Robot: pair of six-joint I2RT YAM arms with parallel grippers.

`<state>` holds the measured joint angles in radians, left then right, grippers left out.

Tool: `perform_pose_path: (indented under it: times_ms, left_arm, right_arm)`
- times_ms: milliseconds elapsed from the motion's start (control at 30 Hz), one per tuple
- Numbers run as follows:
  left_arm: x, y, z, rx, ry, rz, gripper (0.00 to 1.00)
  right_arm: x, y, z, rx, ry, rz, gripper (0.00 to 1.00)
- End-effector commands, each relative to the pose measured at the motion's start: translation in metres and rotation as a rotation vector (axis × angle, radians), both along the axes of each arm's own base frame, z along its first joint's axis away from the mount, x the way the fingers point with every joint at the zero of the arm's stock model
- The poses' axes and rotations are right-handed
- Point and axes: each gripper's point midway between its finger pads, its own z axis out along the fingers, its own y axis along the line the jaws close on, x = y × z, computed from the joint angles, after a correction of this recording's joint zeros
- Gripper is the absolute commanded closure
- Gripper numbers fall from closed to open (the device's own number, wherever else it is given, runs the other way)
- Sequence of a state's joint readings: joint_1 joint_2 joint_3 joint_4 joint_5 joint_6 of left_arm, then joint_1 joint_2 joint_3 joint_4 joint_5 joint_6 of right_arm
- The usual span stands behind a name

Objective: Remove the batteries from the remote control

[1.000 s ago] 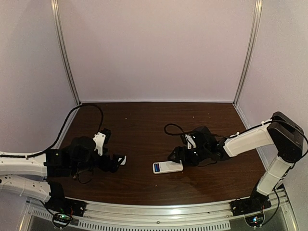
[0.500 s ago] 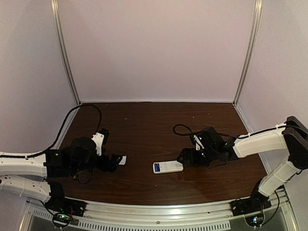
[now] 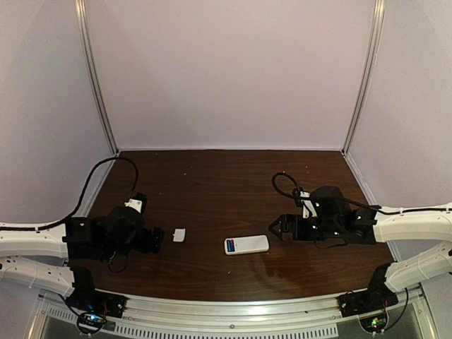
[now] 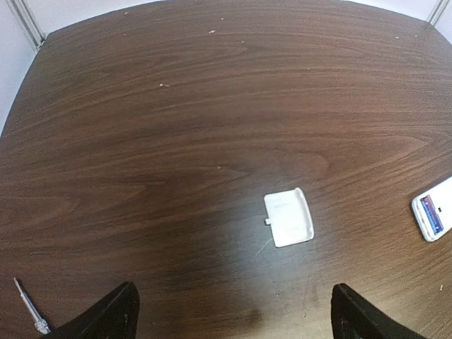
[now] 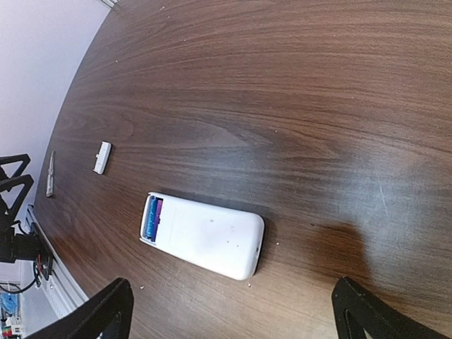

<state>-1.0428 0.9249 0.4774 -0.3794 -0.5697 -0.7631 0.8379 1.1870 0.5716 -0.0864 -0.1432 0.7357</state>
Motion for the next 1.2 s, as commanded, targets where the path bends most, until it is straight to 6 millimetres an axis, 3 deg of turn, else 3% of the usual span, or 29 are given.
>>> perform_pose_path:
  times_ms: [0, 300, 767, 1167]
  left_arm:
    - [-0.003, 0.023, 0.003, 0.03, 0.041, 0.134, 0.04]
    - [-0.026, 0.077, -0.008, 0.027, 0.14, 0.411, 0.05]
    - [-0.033, 0.115, -0.01, -0.091, 0.146, 0.607, 0.09]
    - [-0.016, 0.131, -0.045, -0.095, 0.273, 0.661, 0.12]
  right_arm:
    - [-0.004, 0.0, 0.006, 0.013, -0.035, 0.001, 0.0]
    - [-0.031, 0.022, 0.029, 0.111, -0.044, 0.1, 0.0]
    - [-0.048, 0.01, 0.081, 0.193, -0.128, 0.151, 0.0]
    - [-0.058, 0.001, 0.102, 0.233, -0.168, 0.175, 0.0]
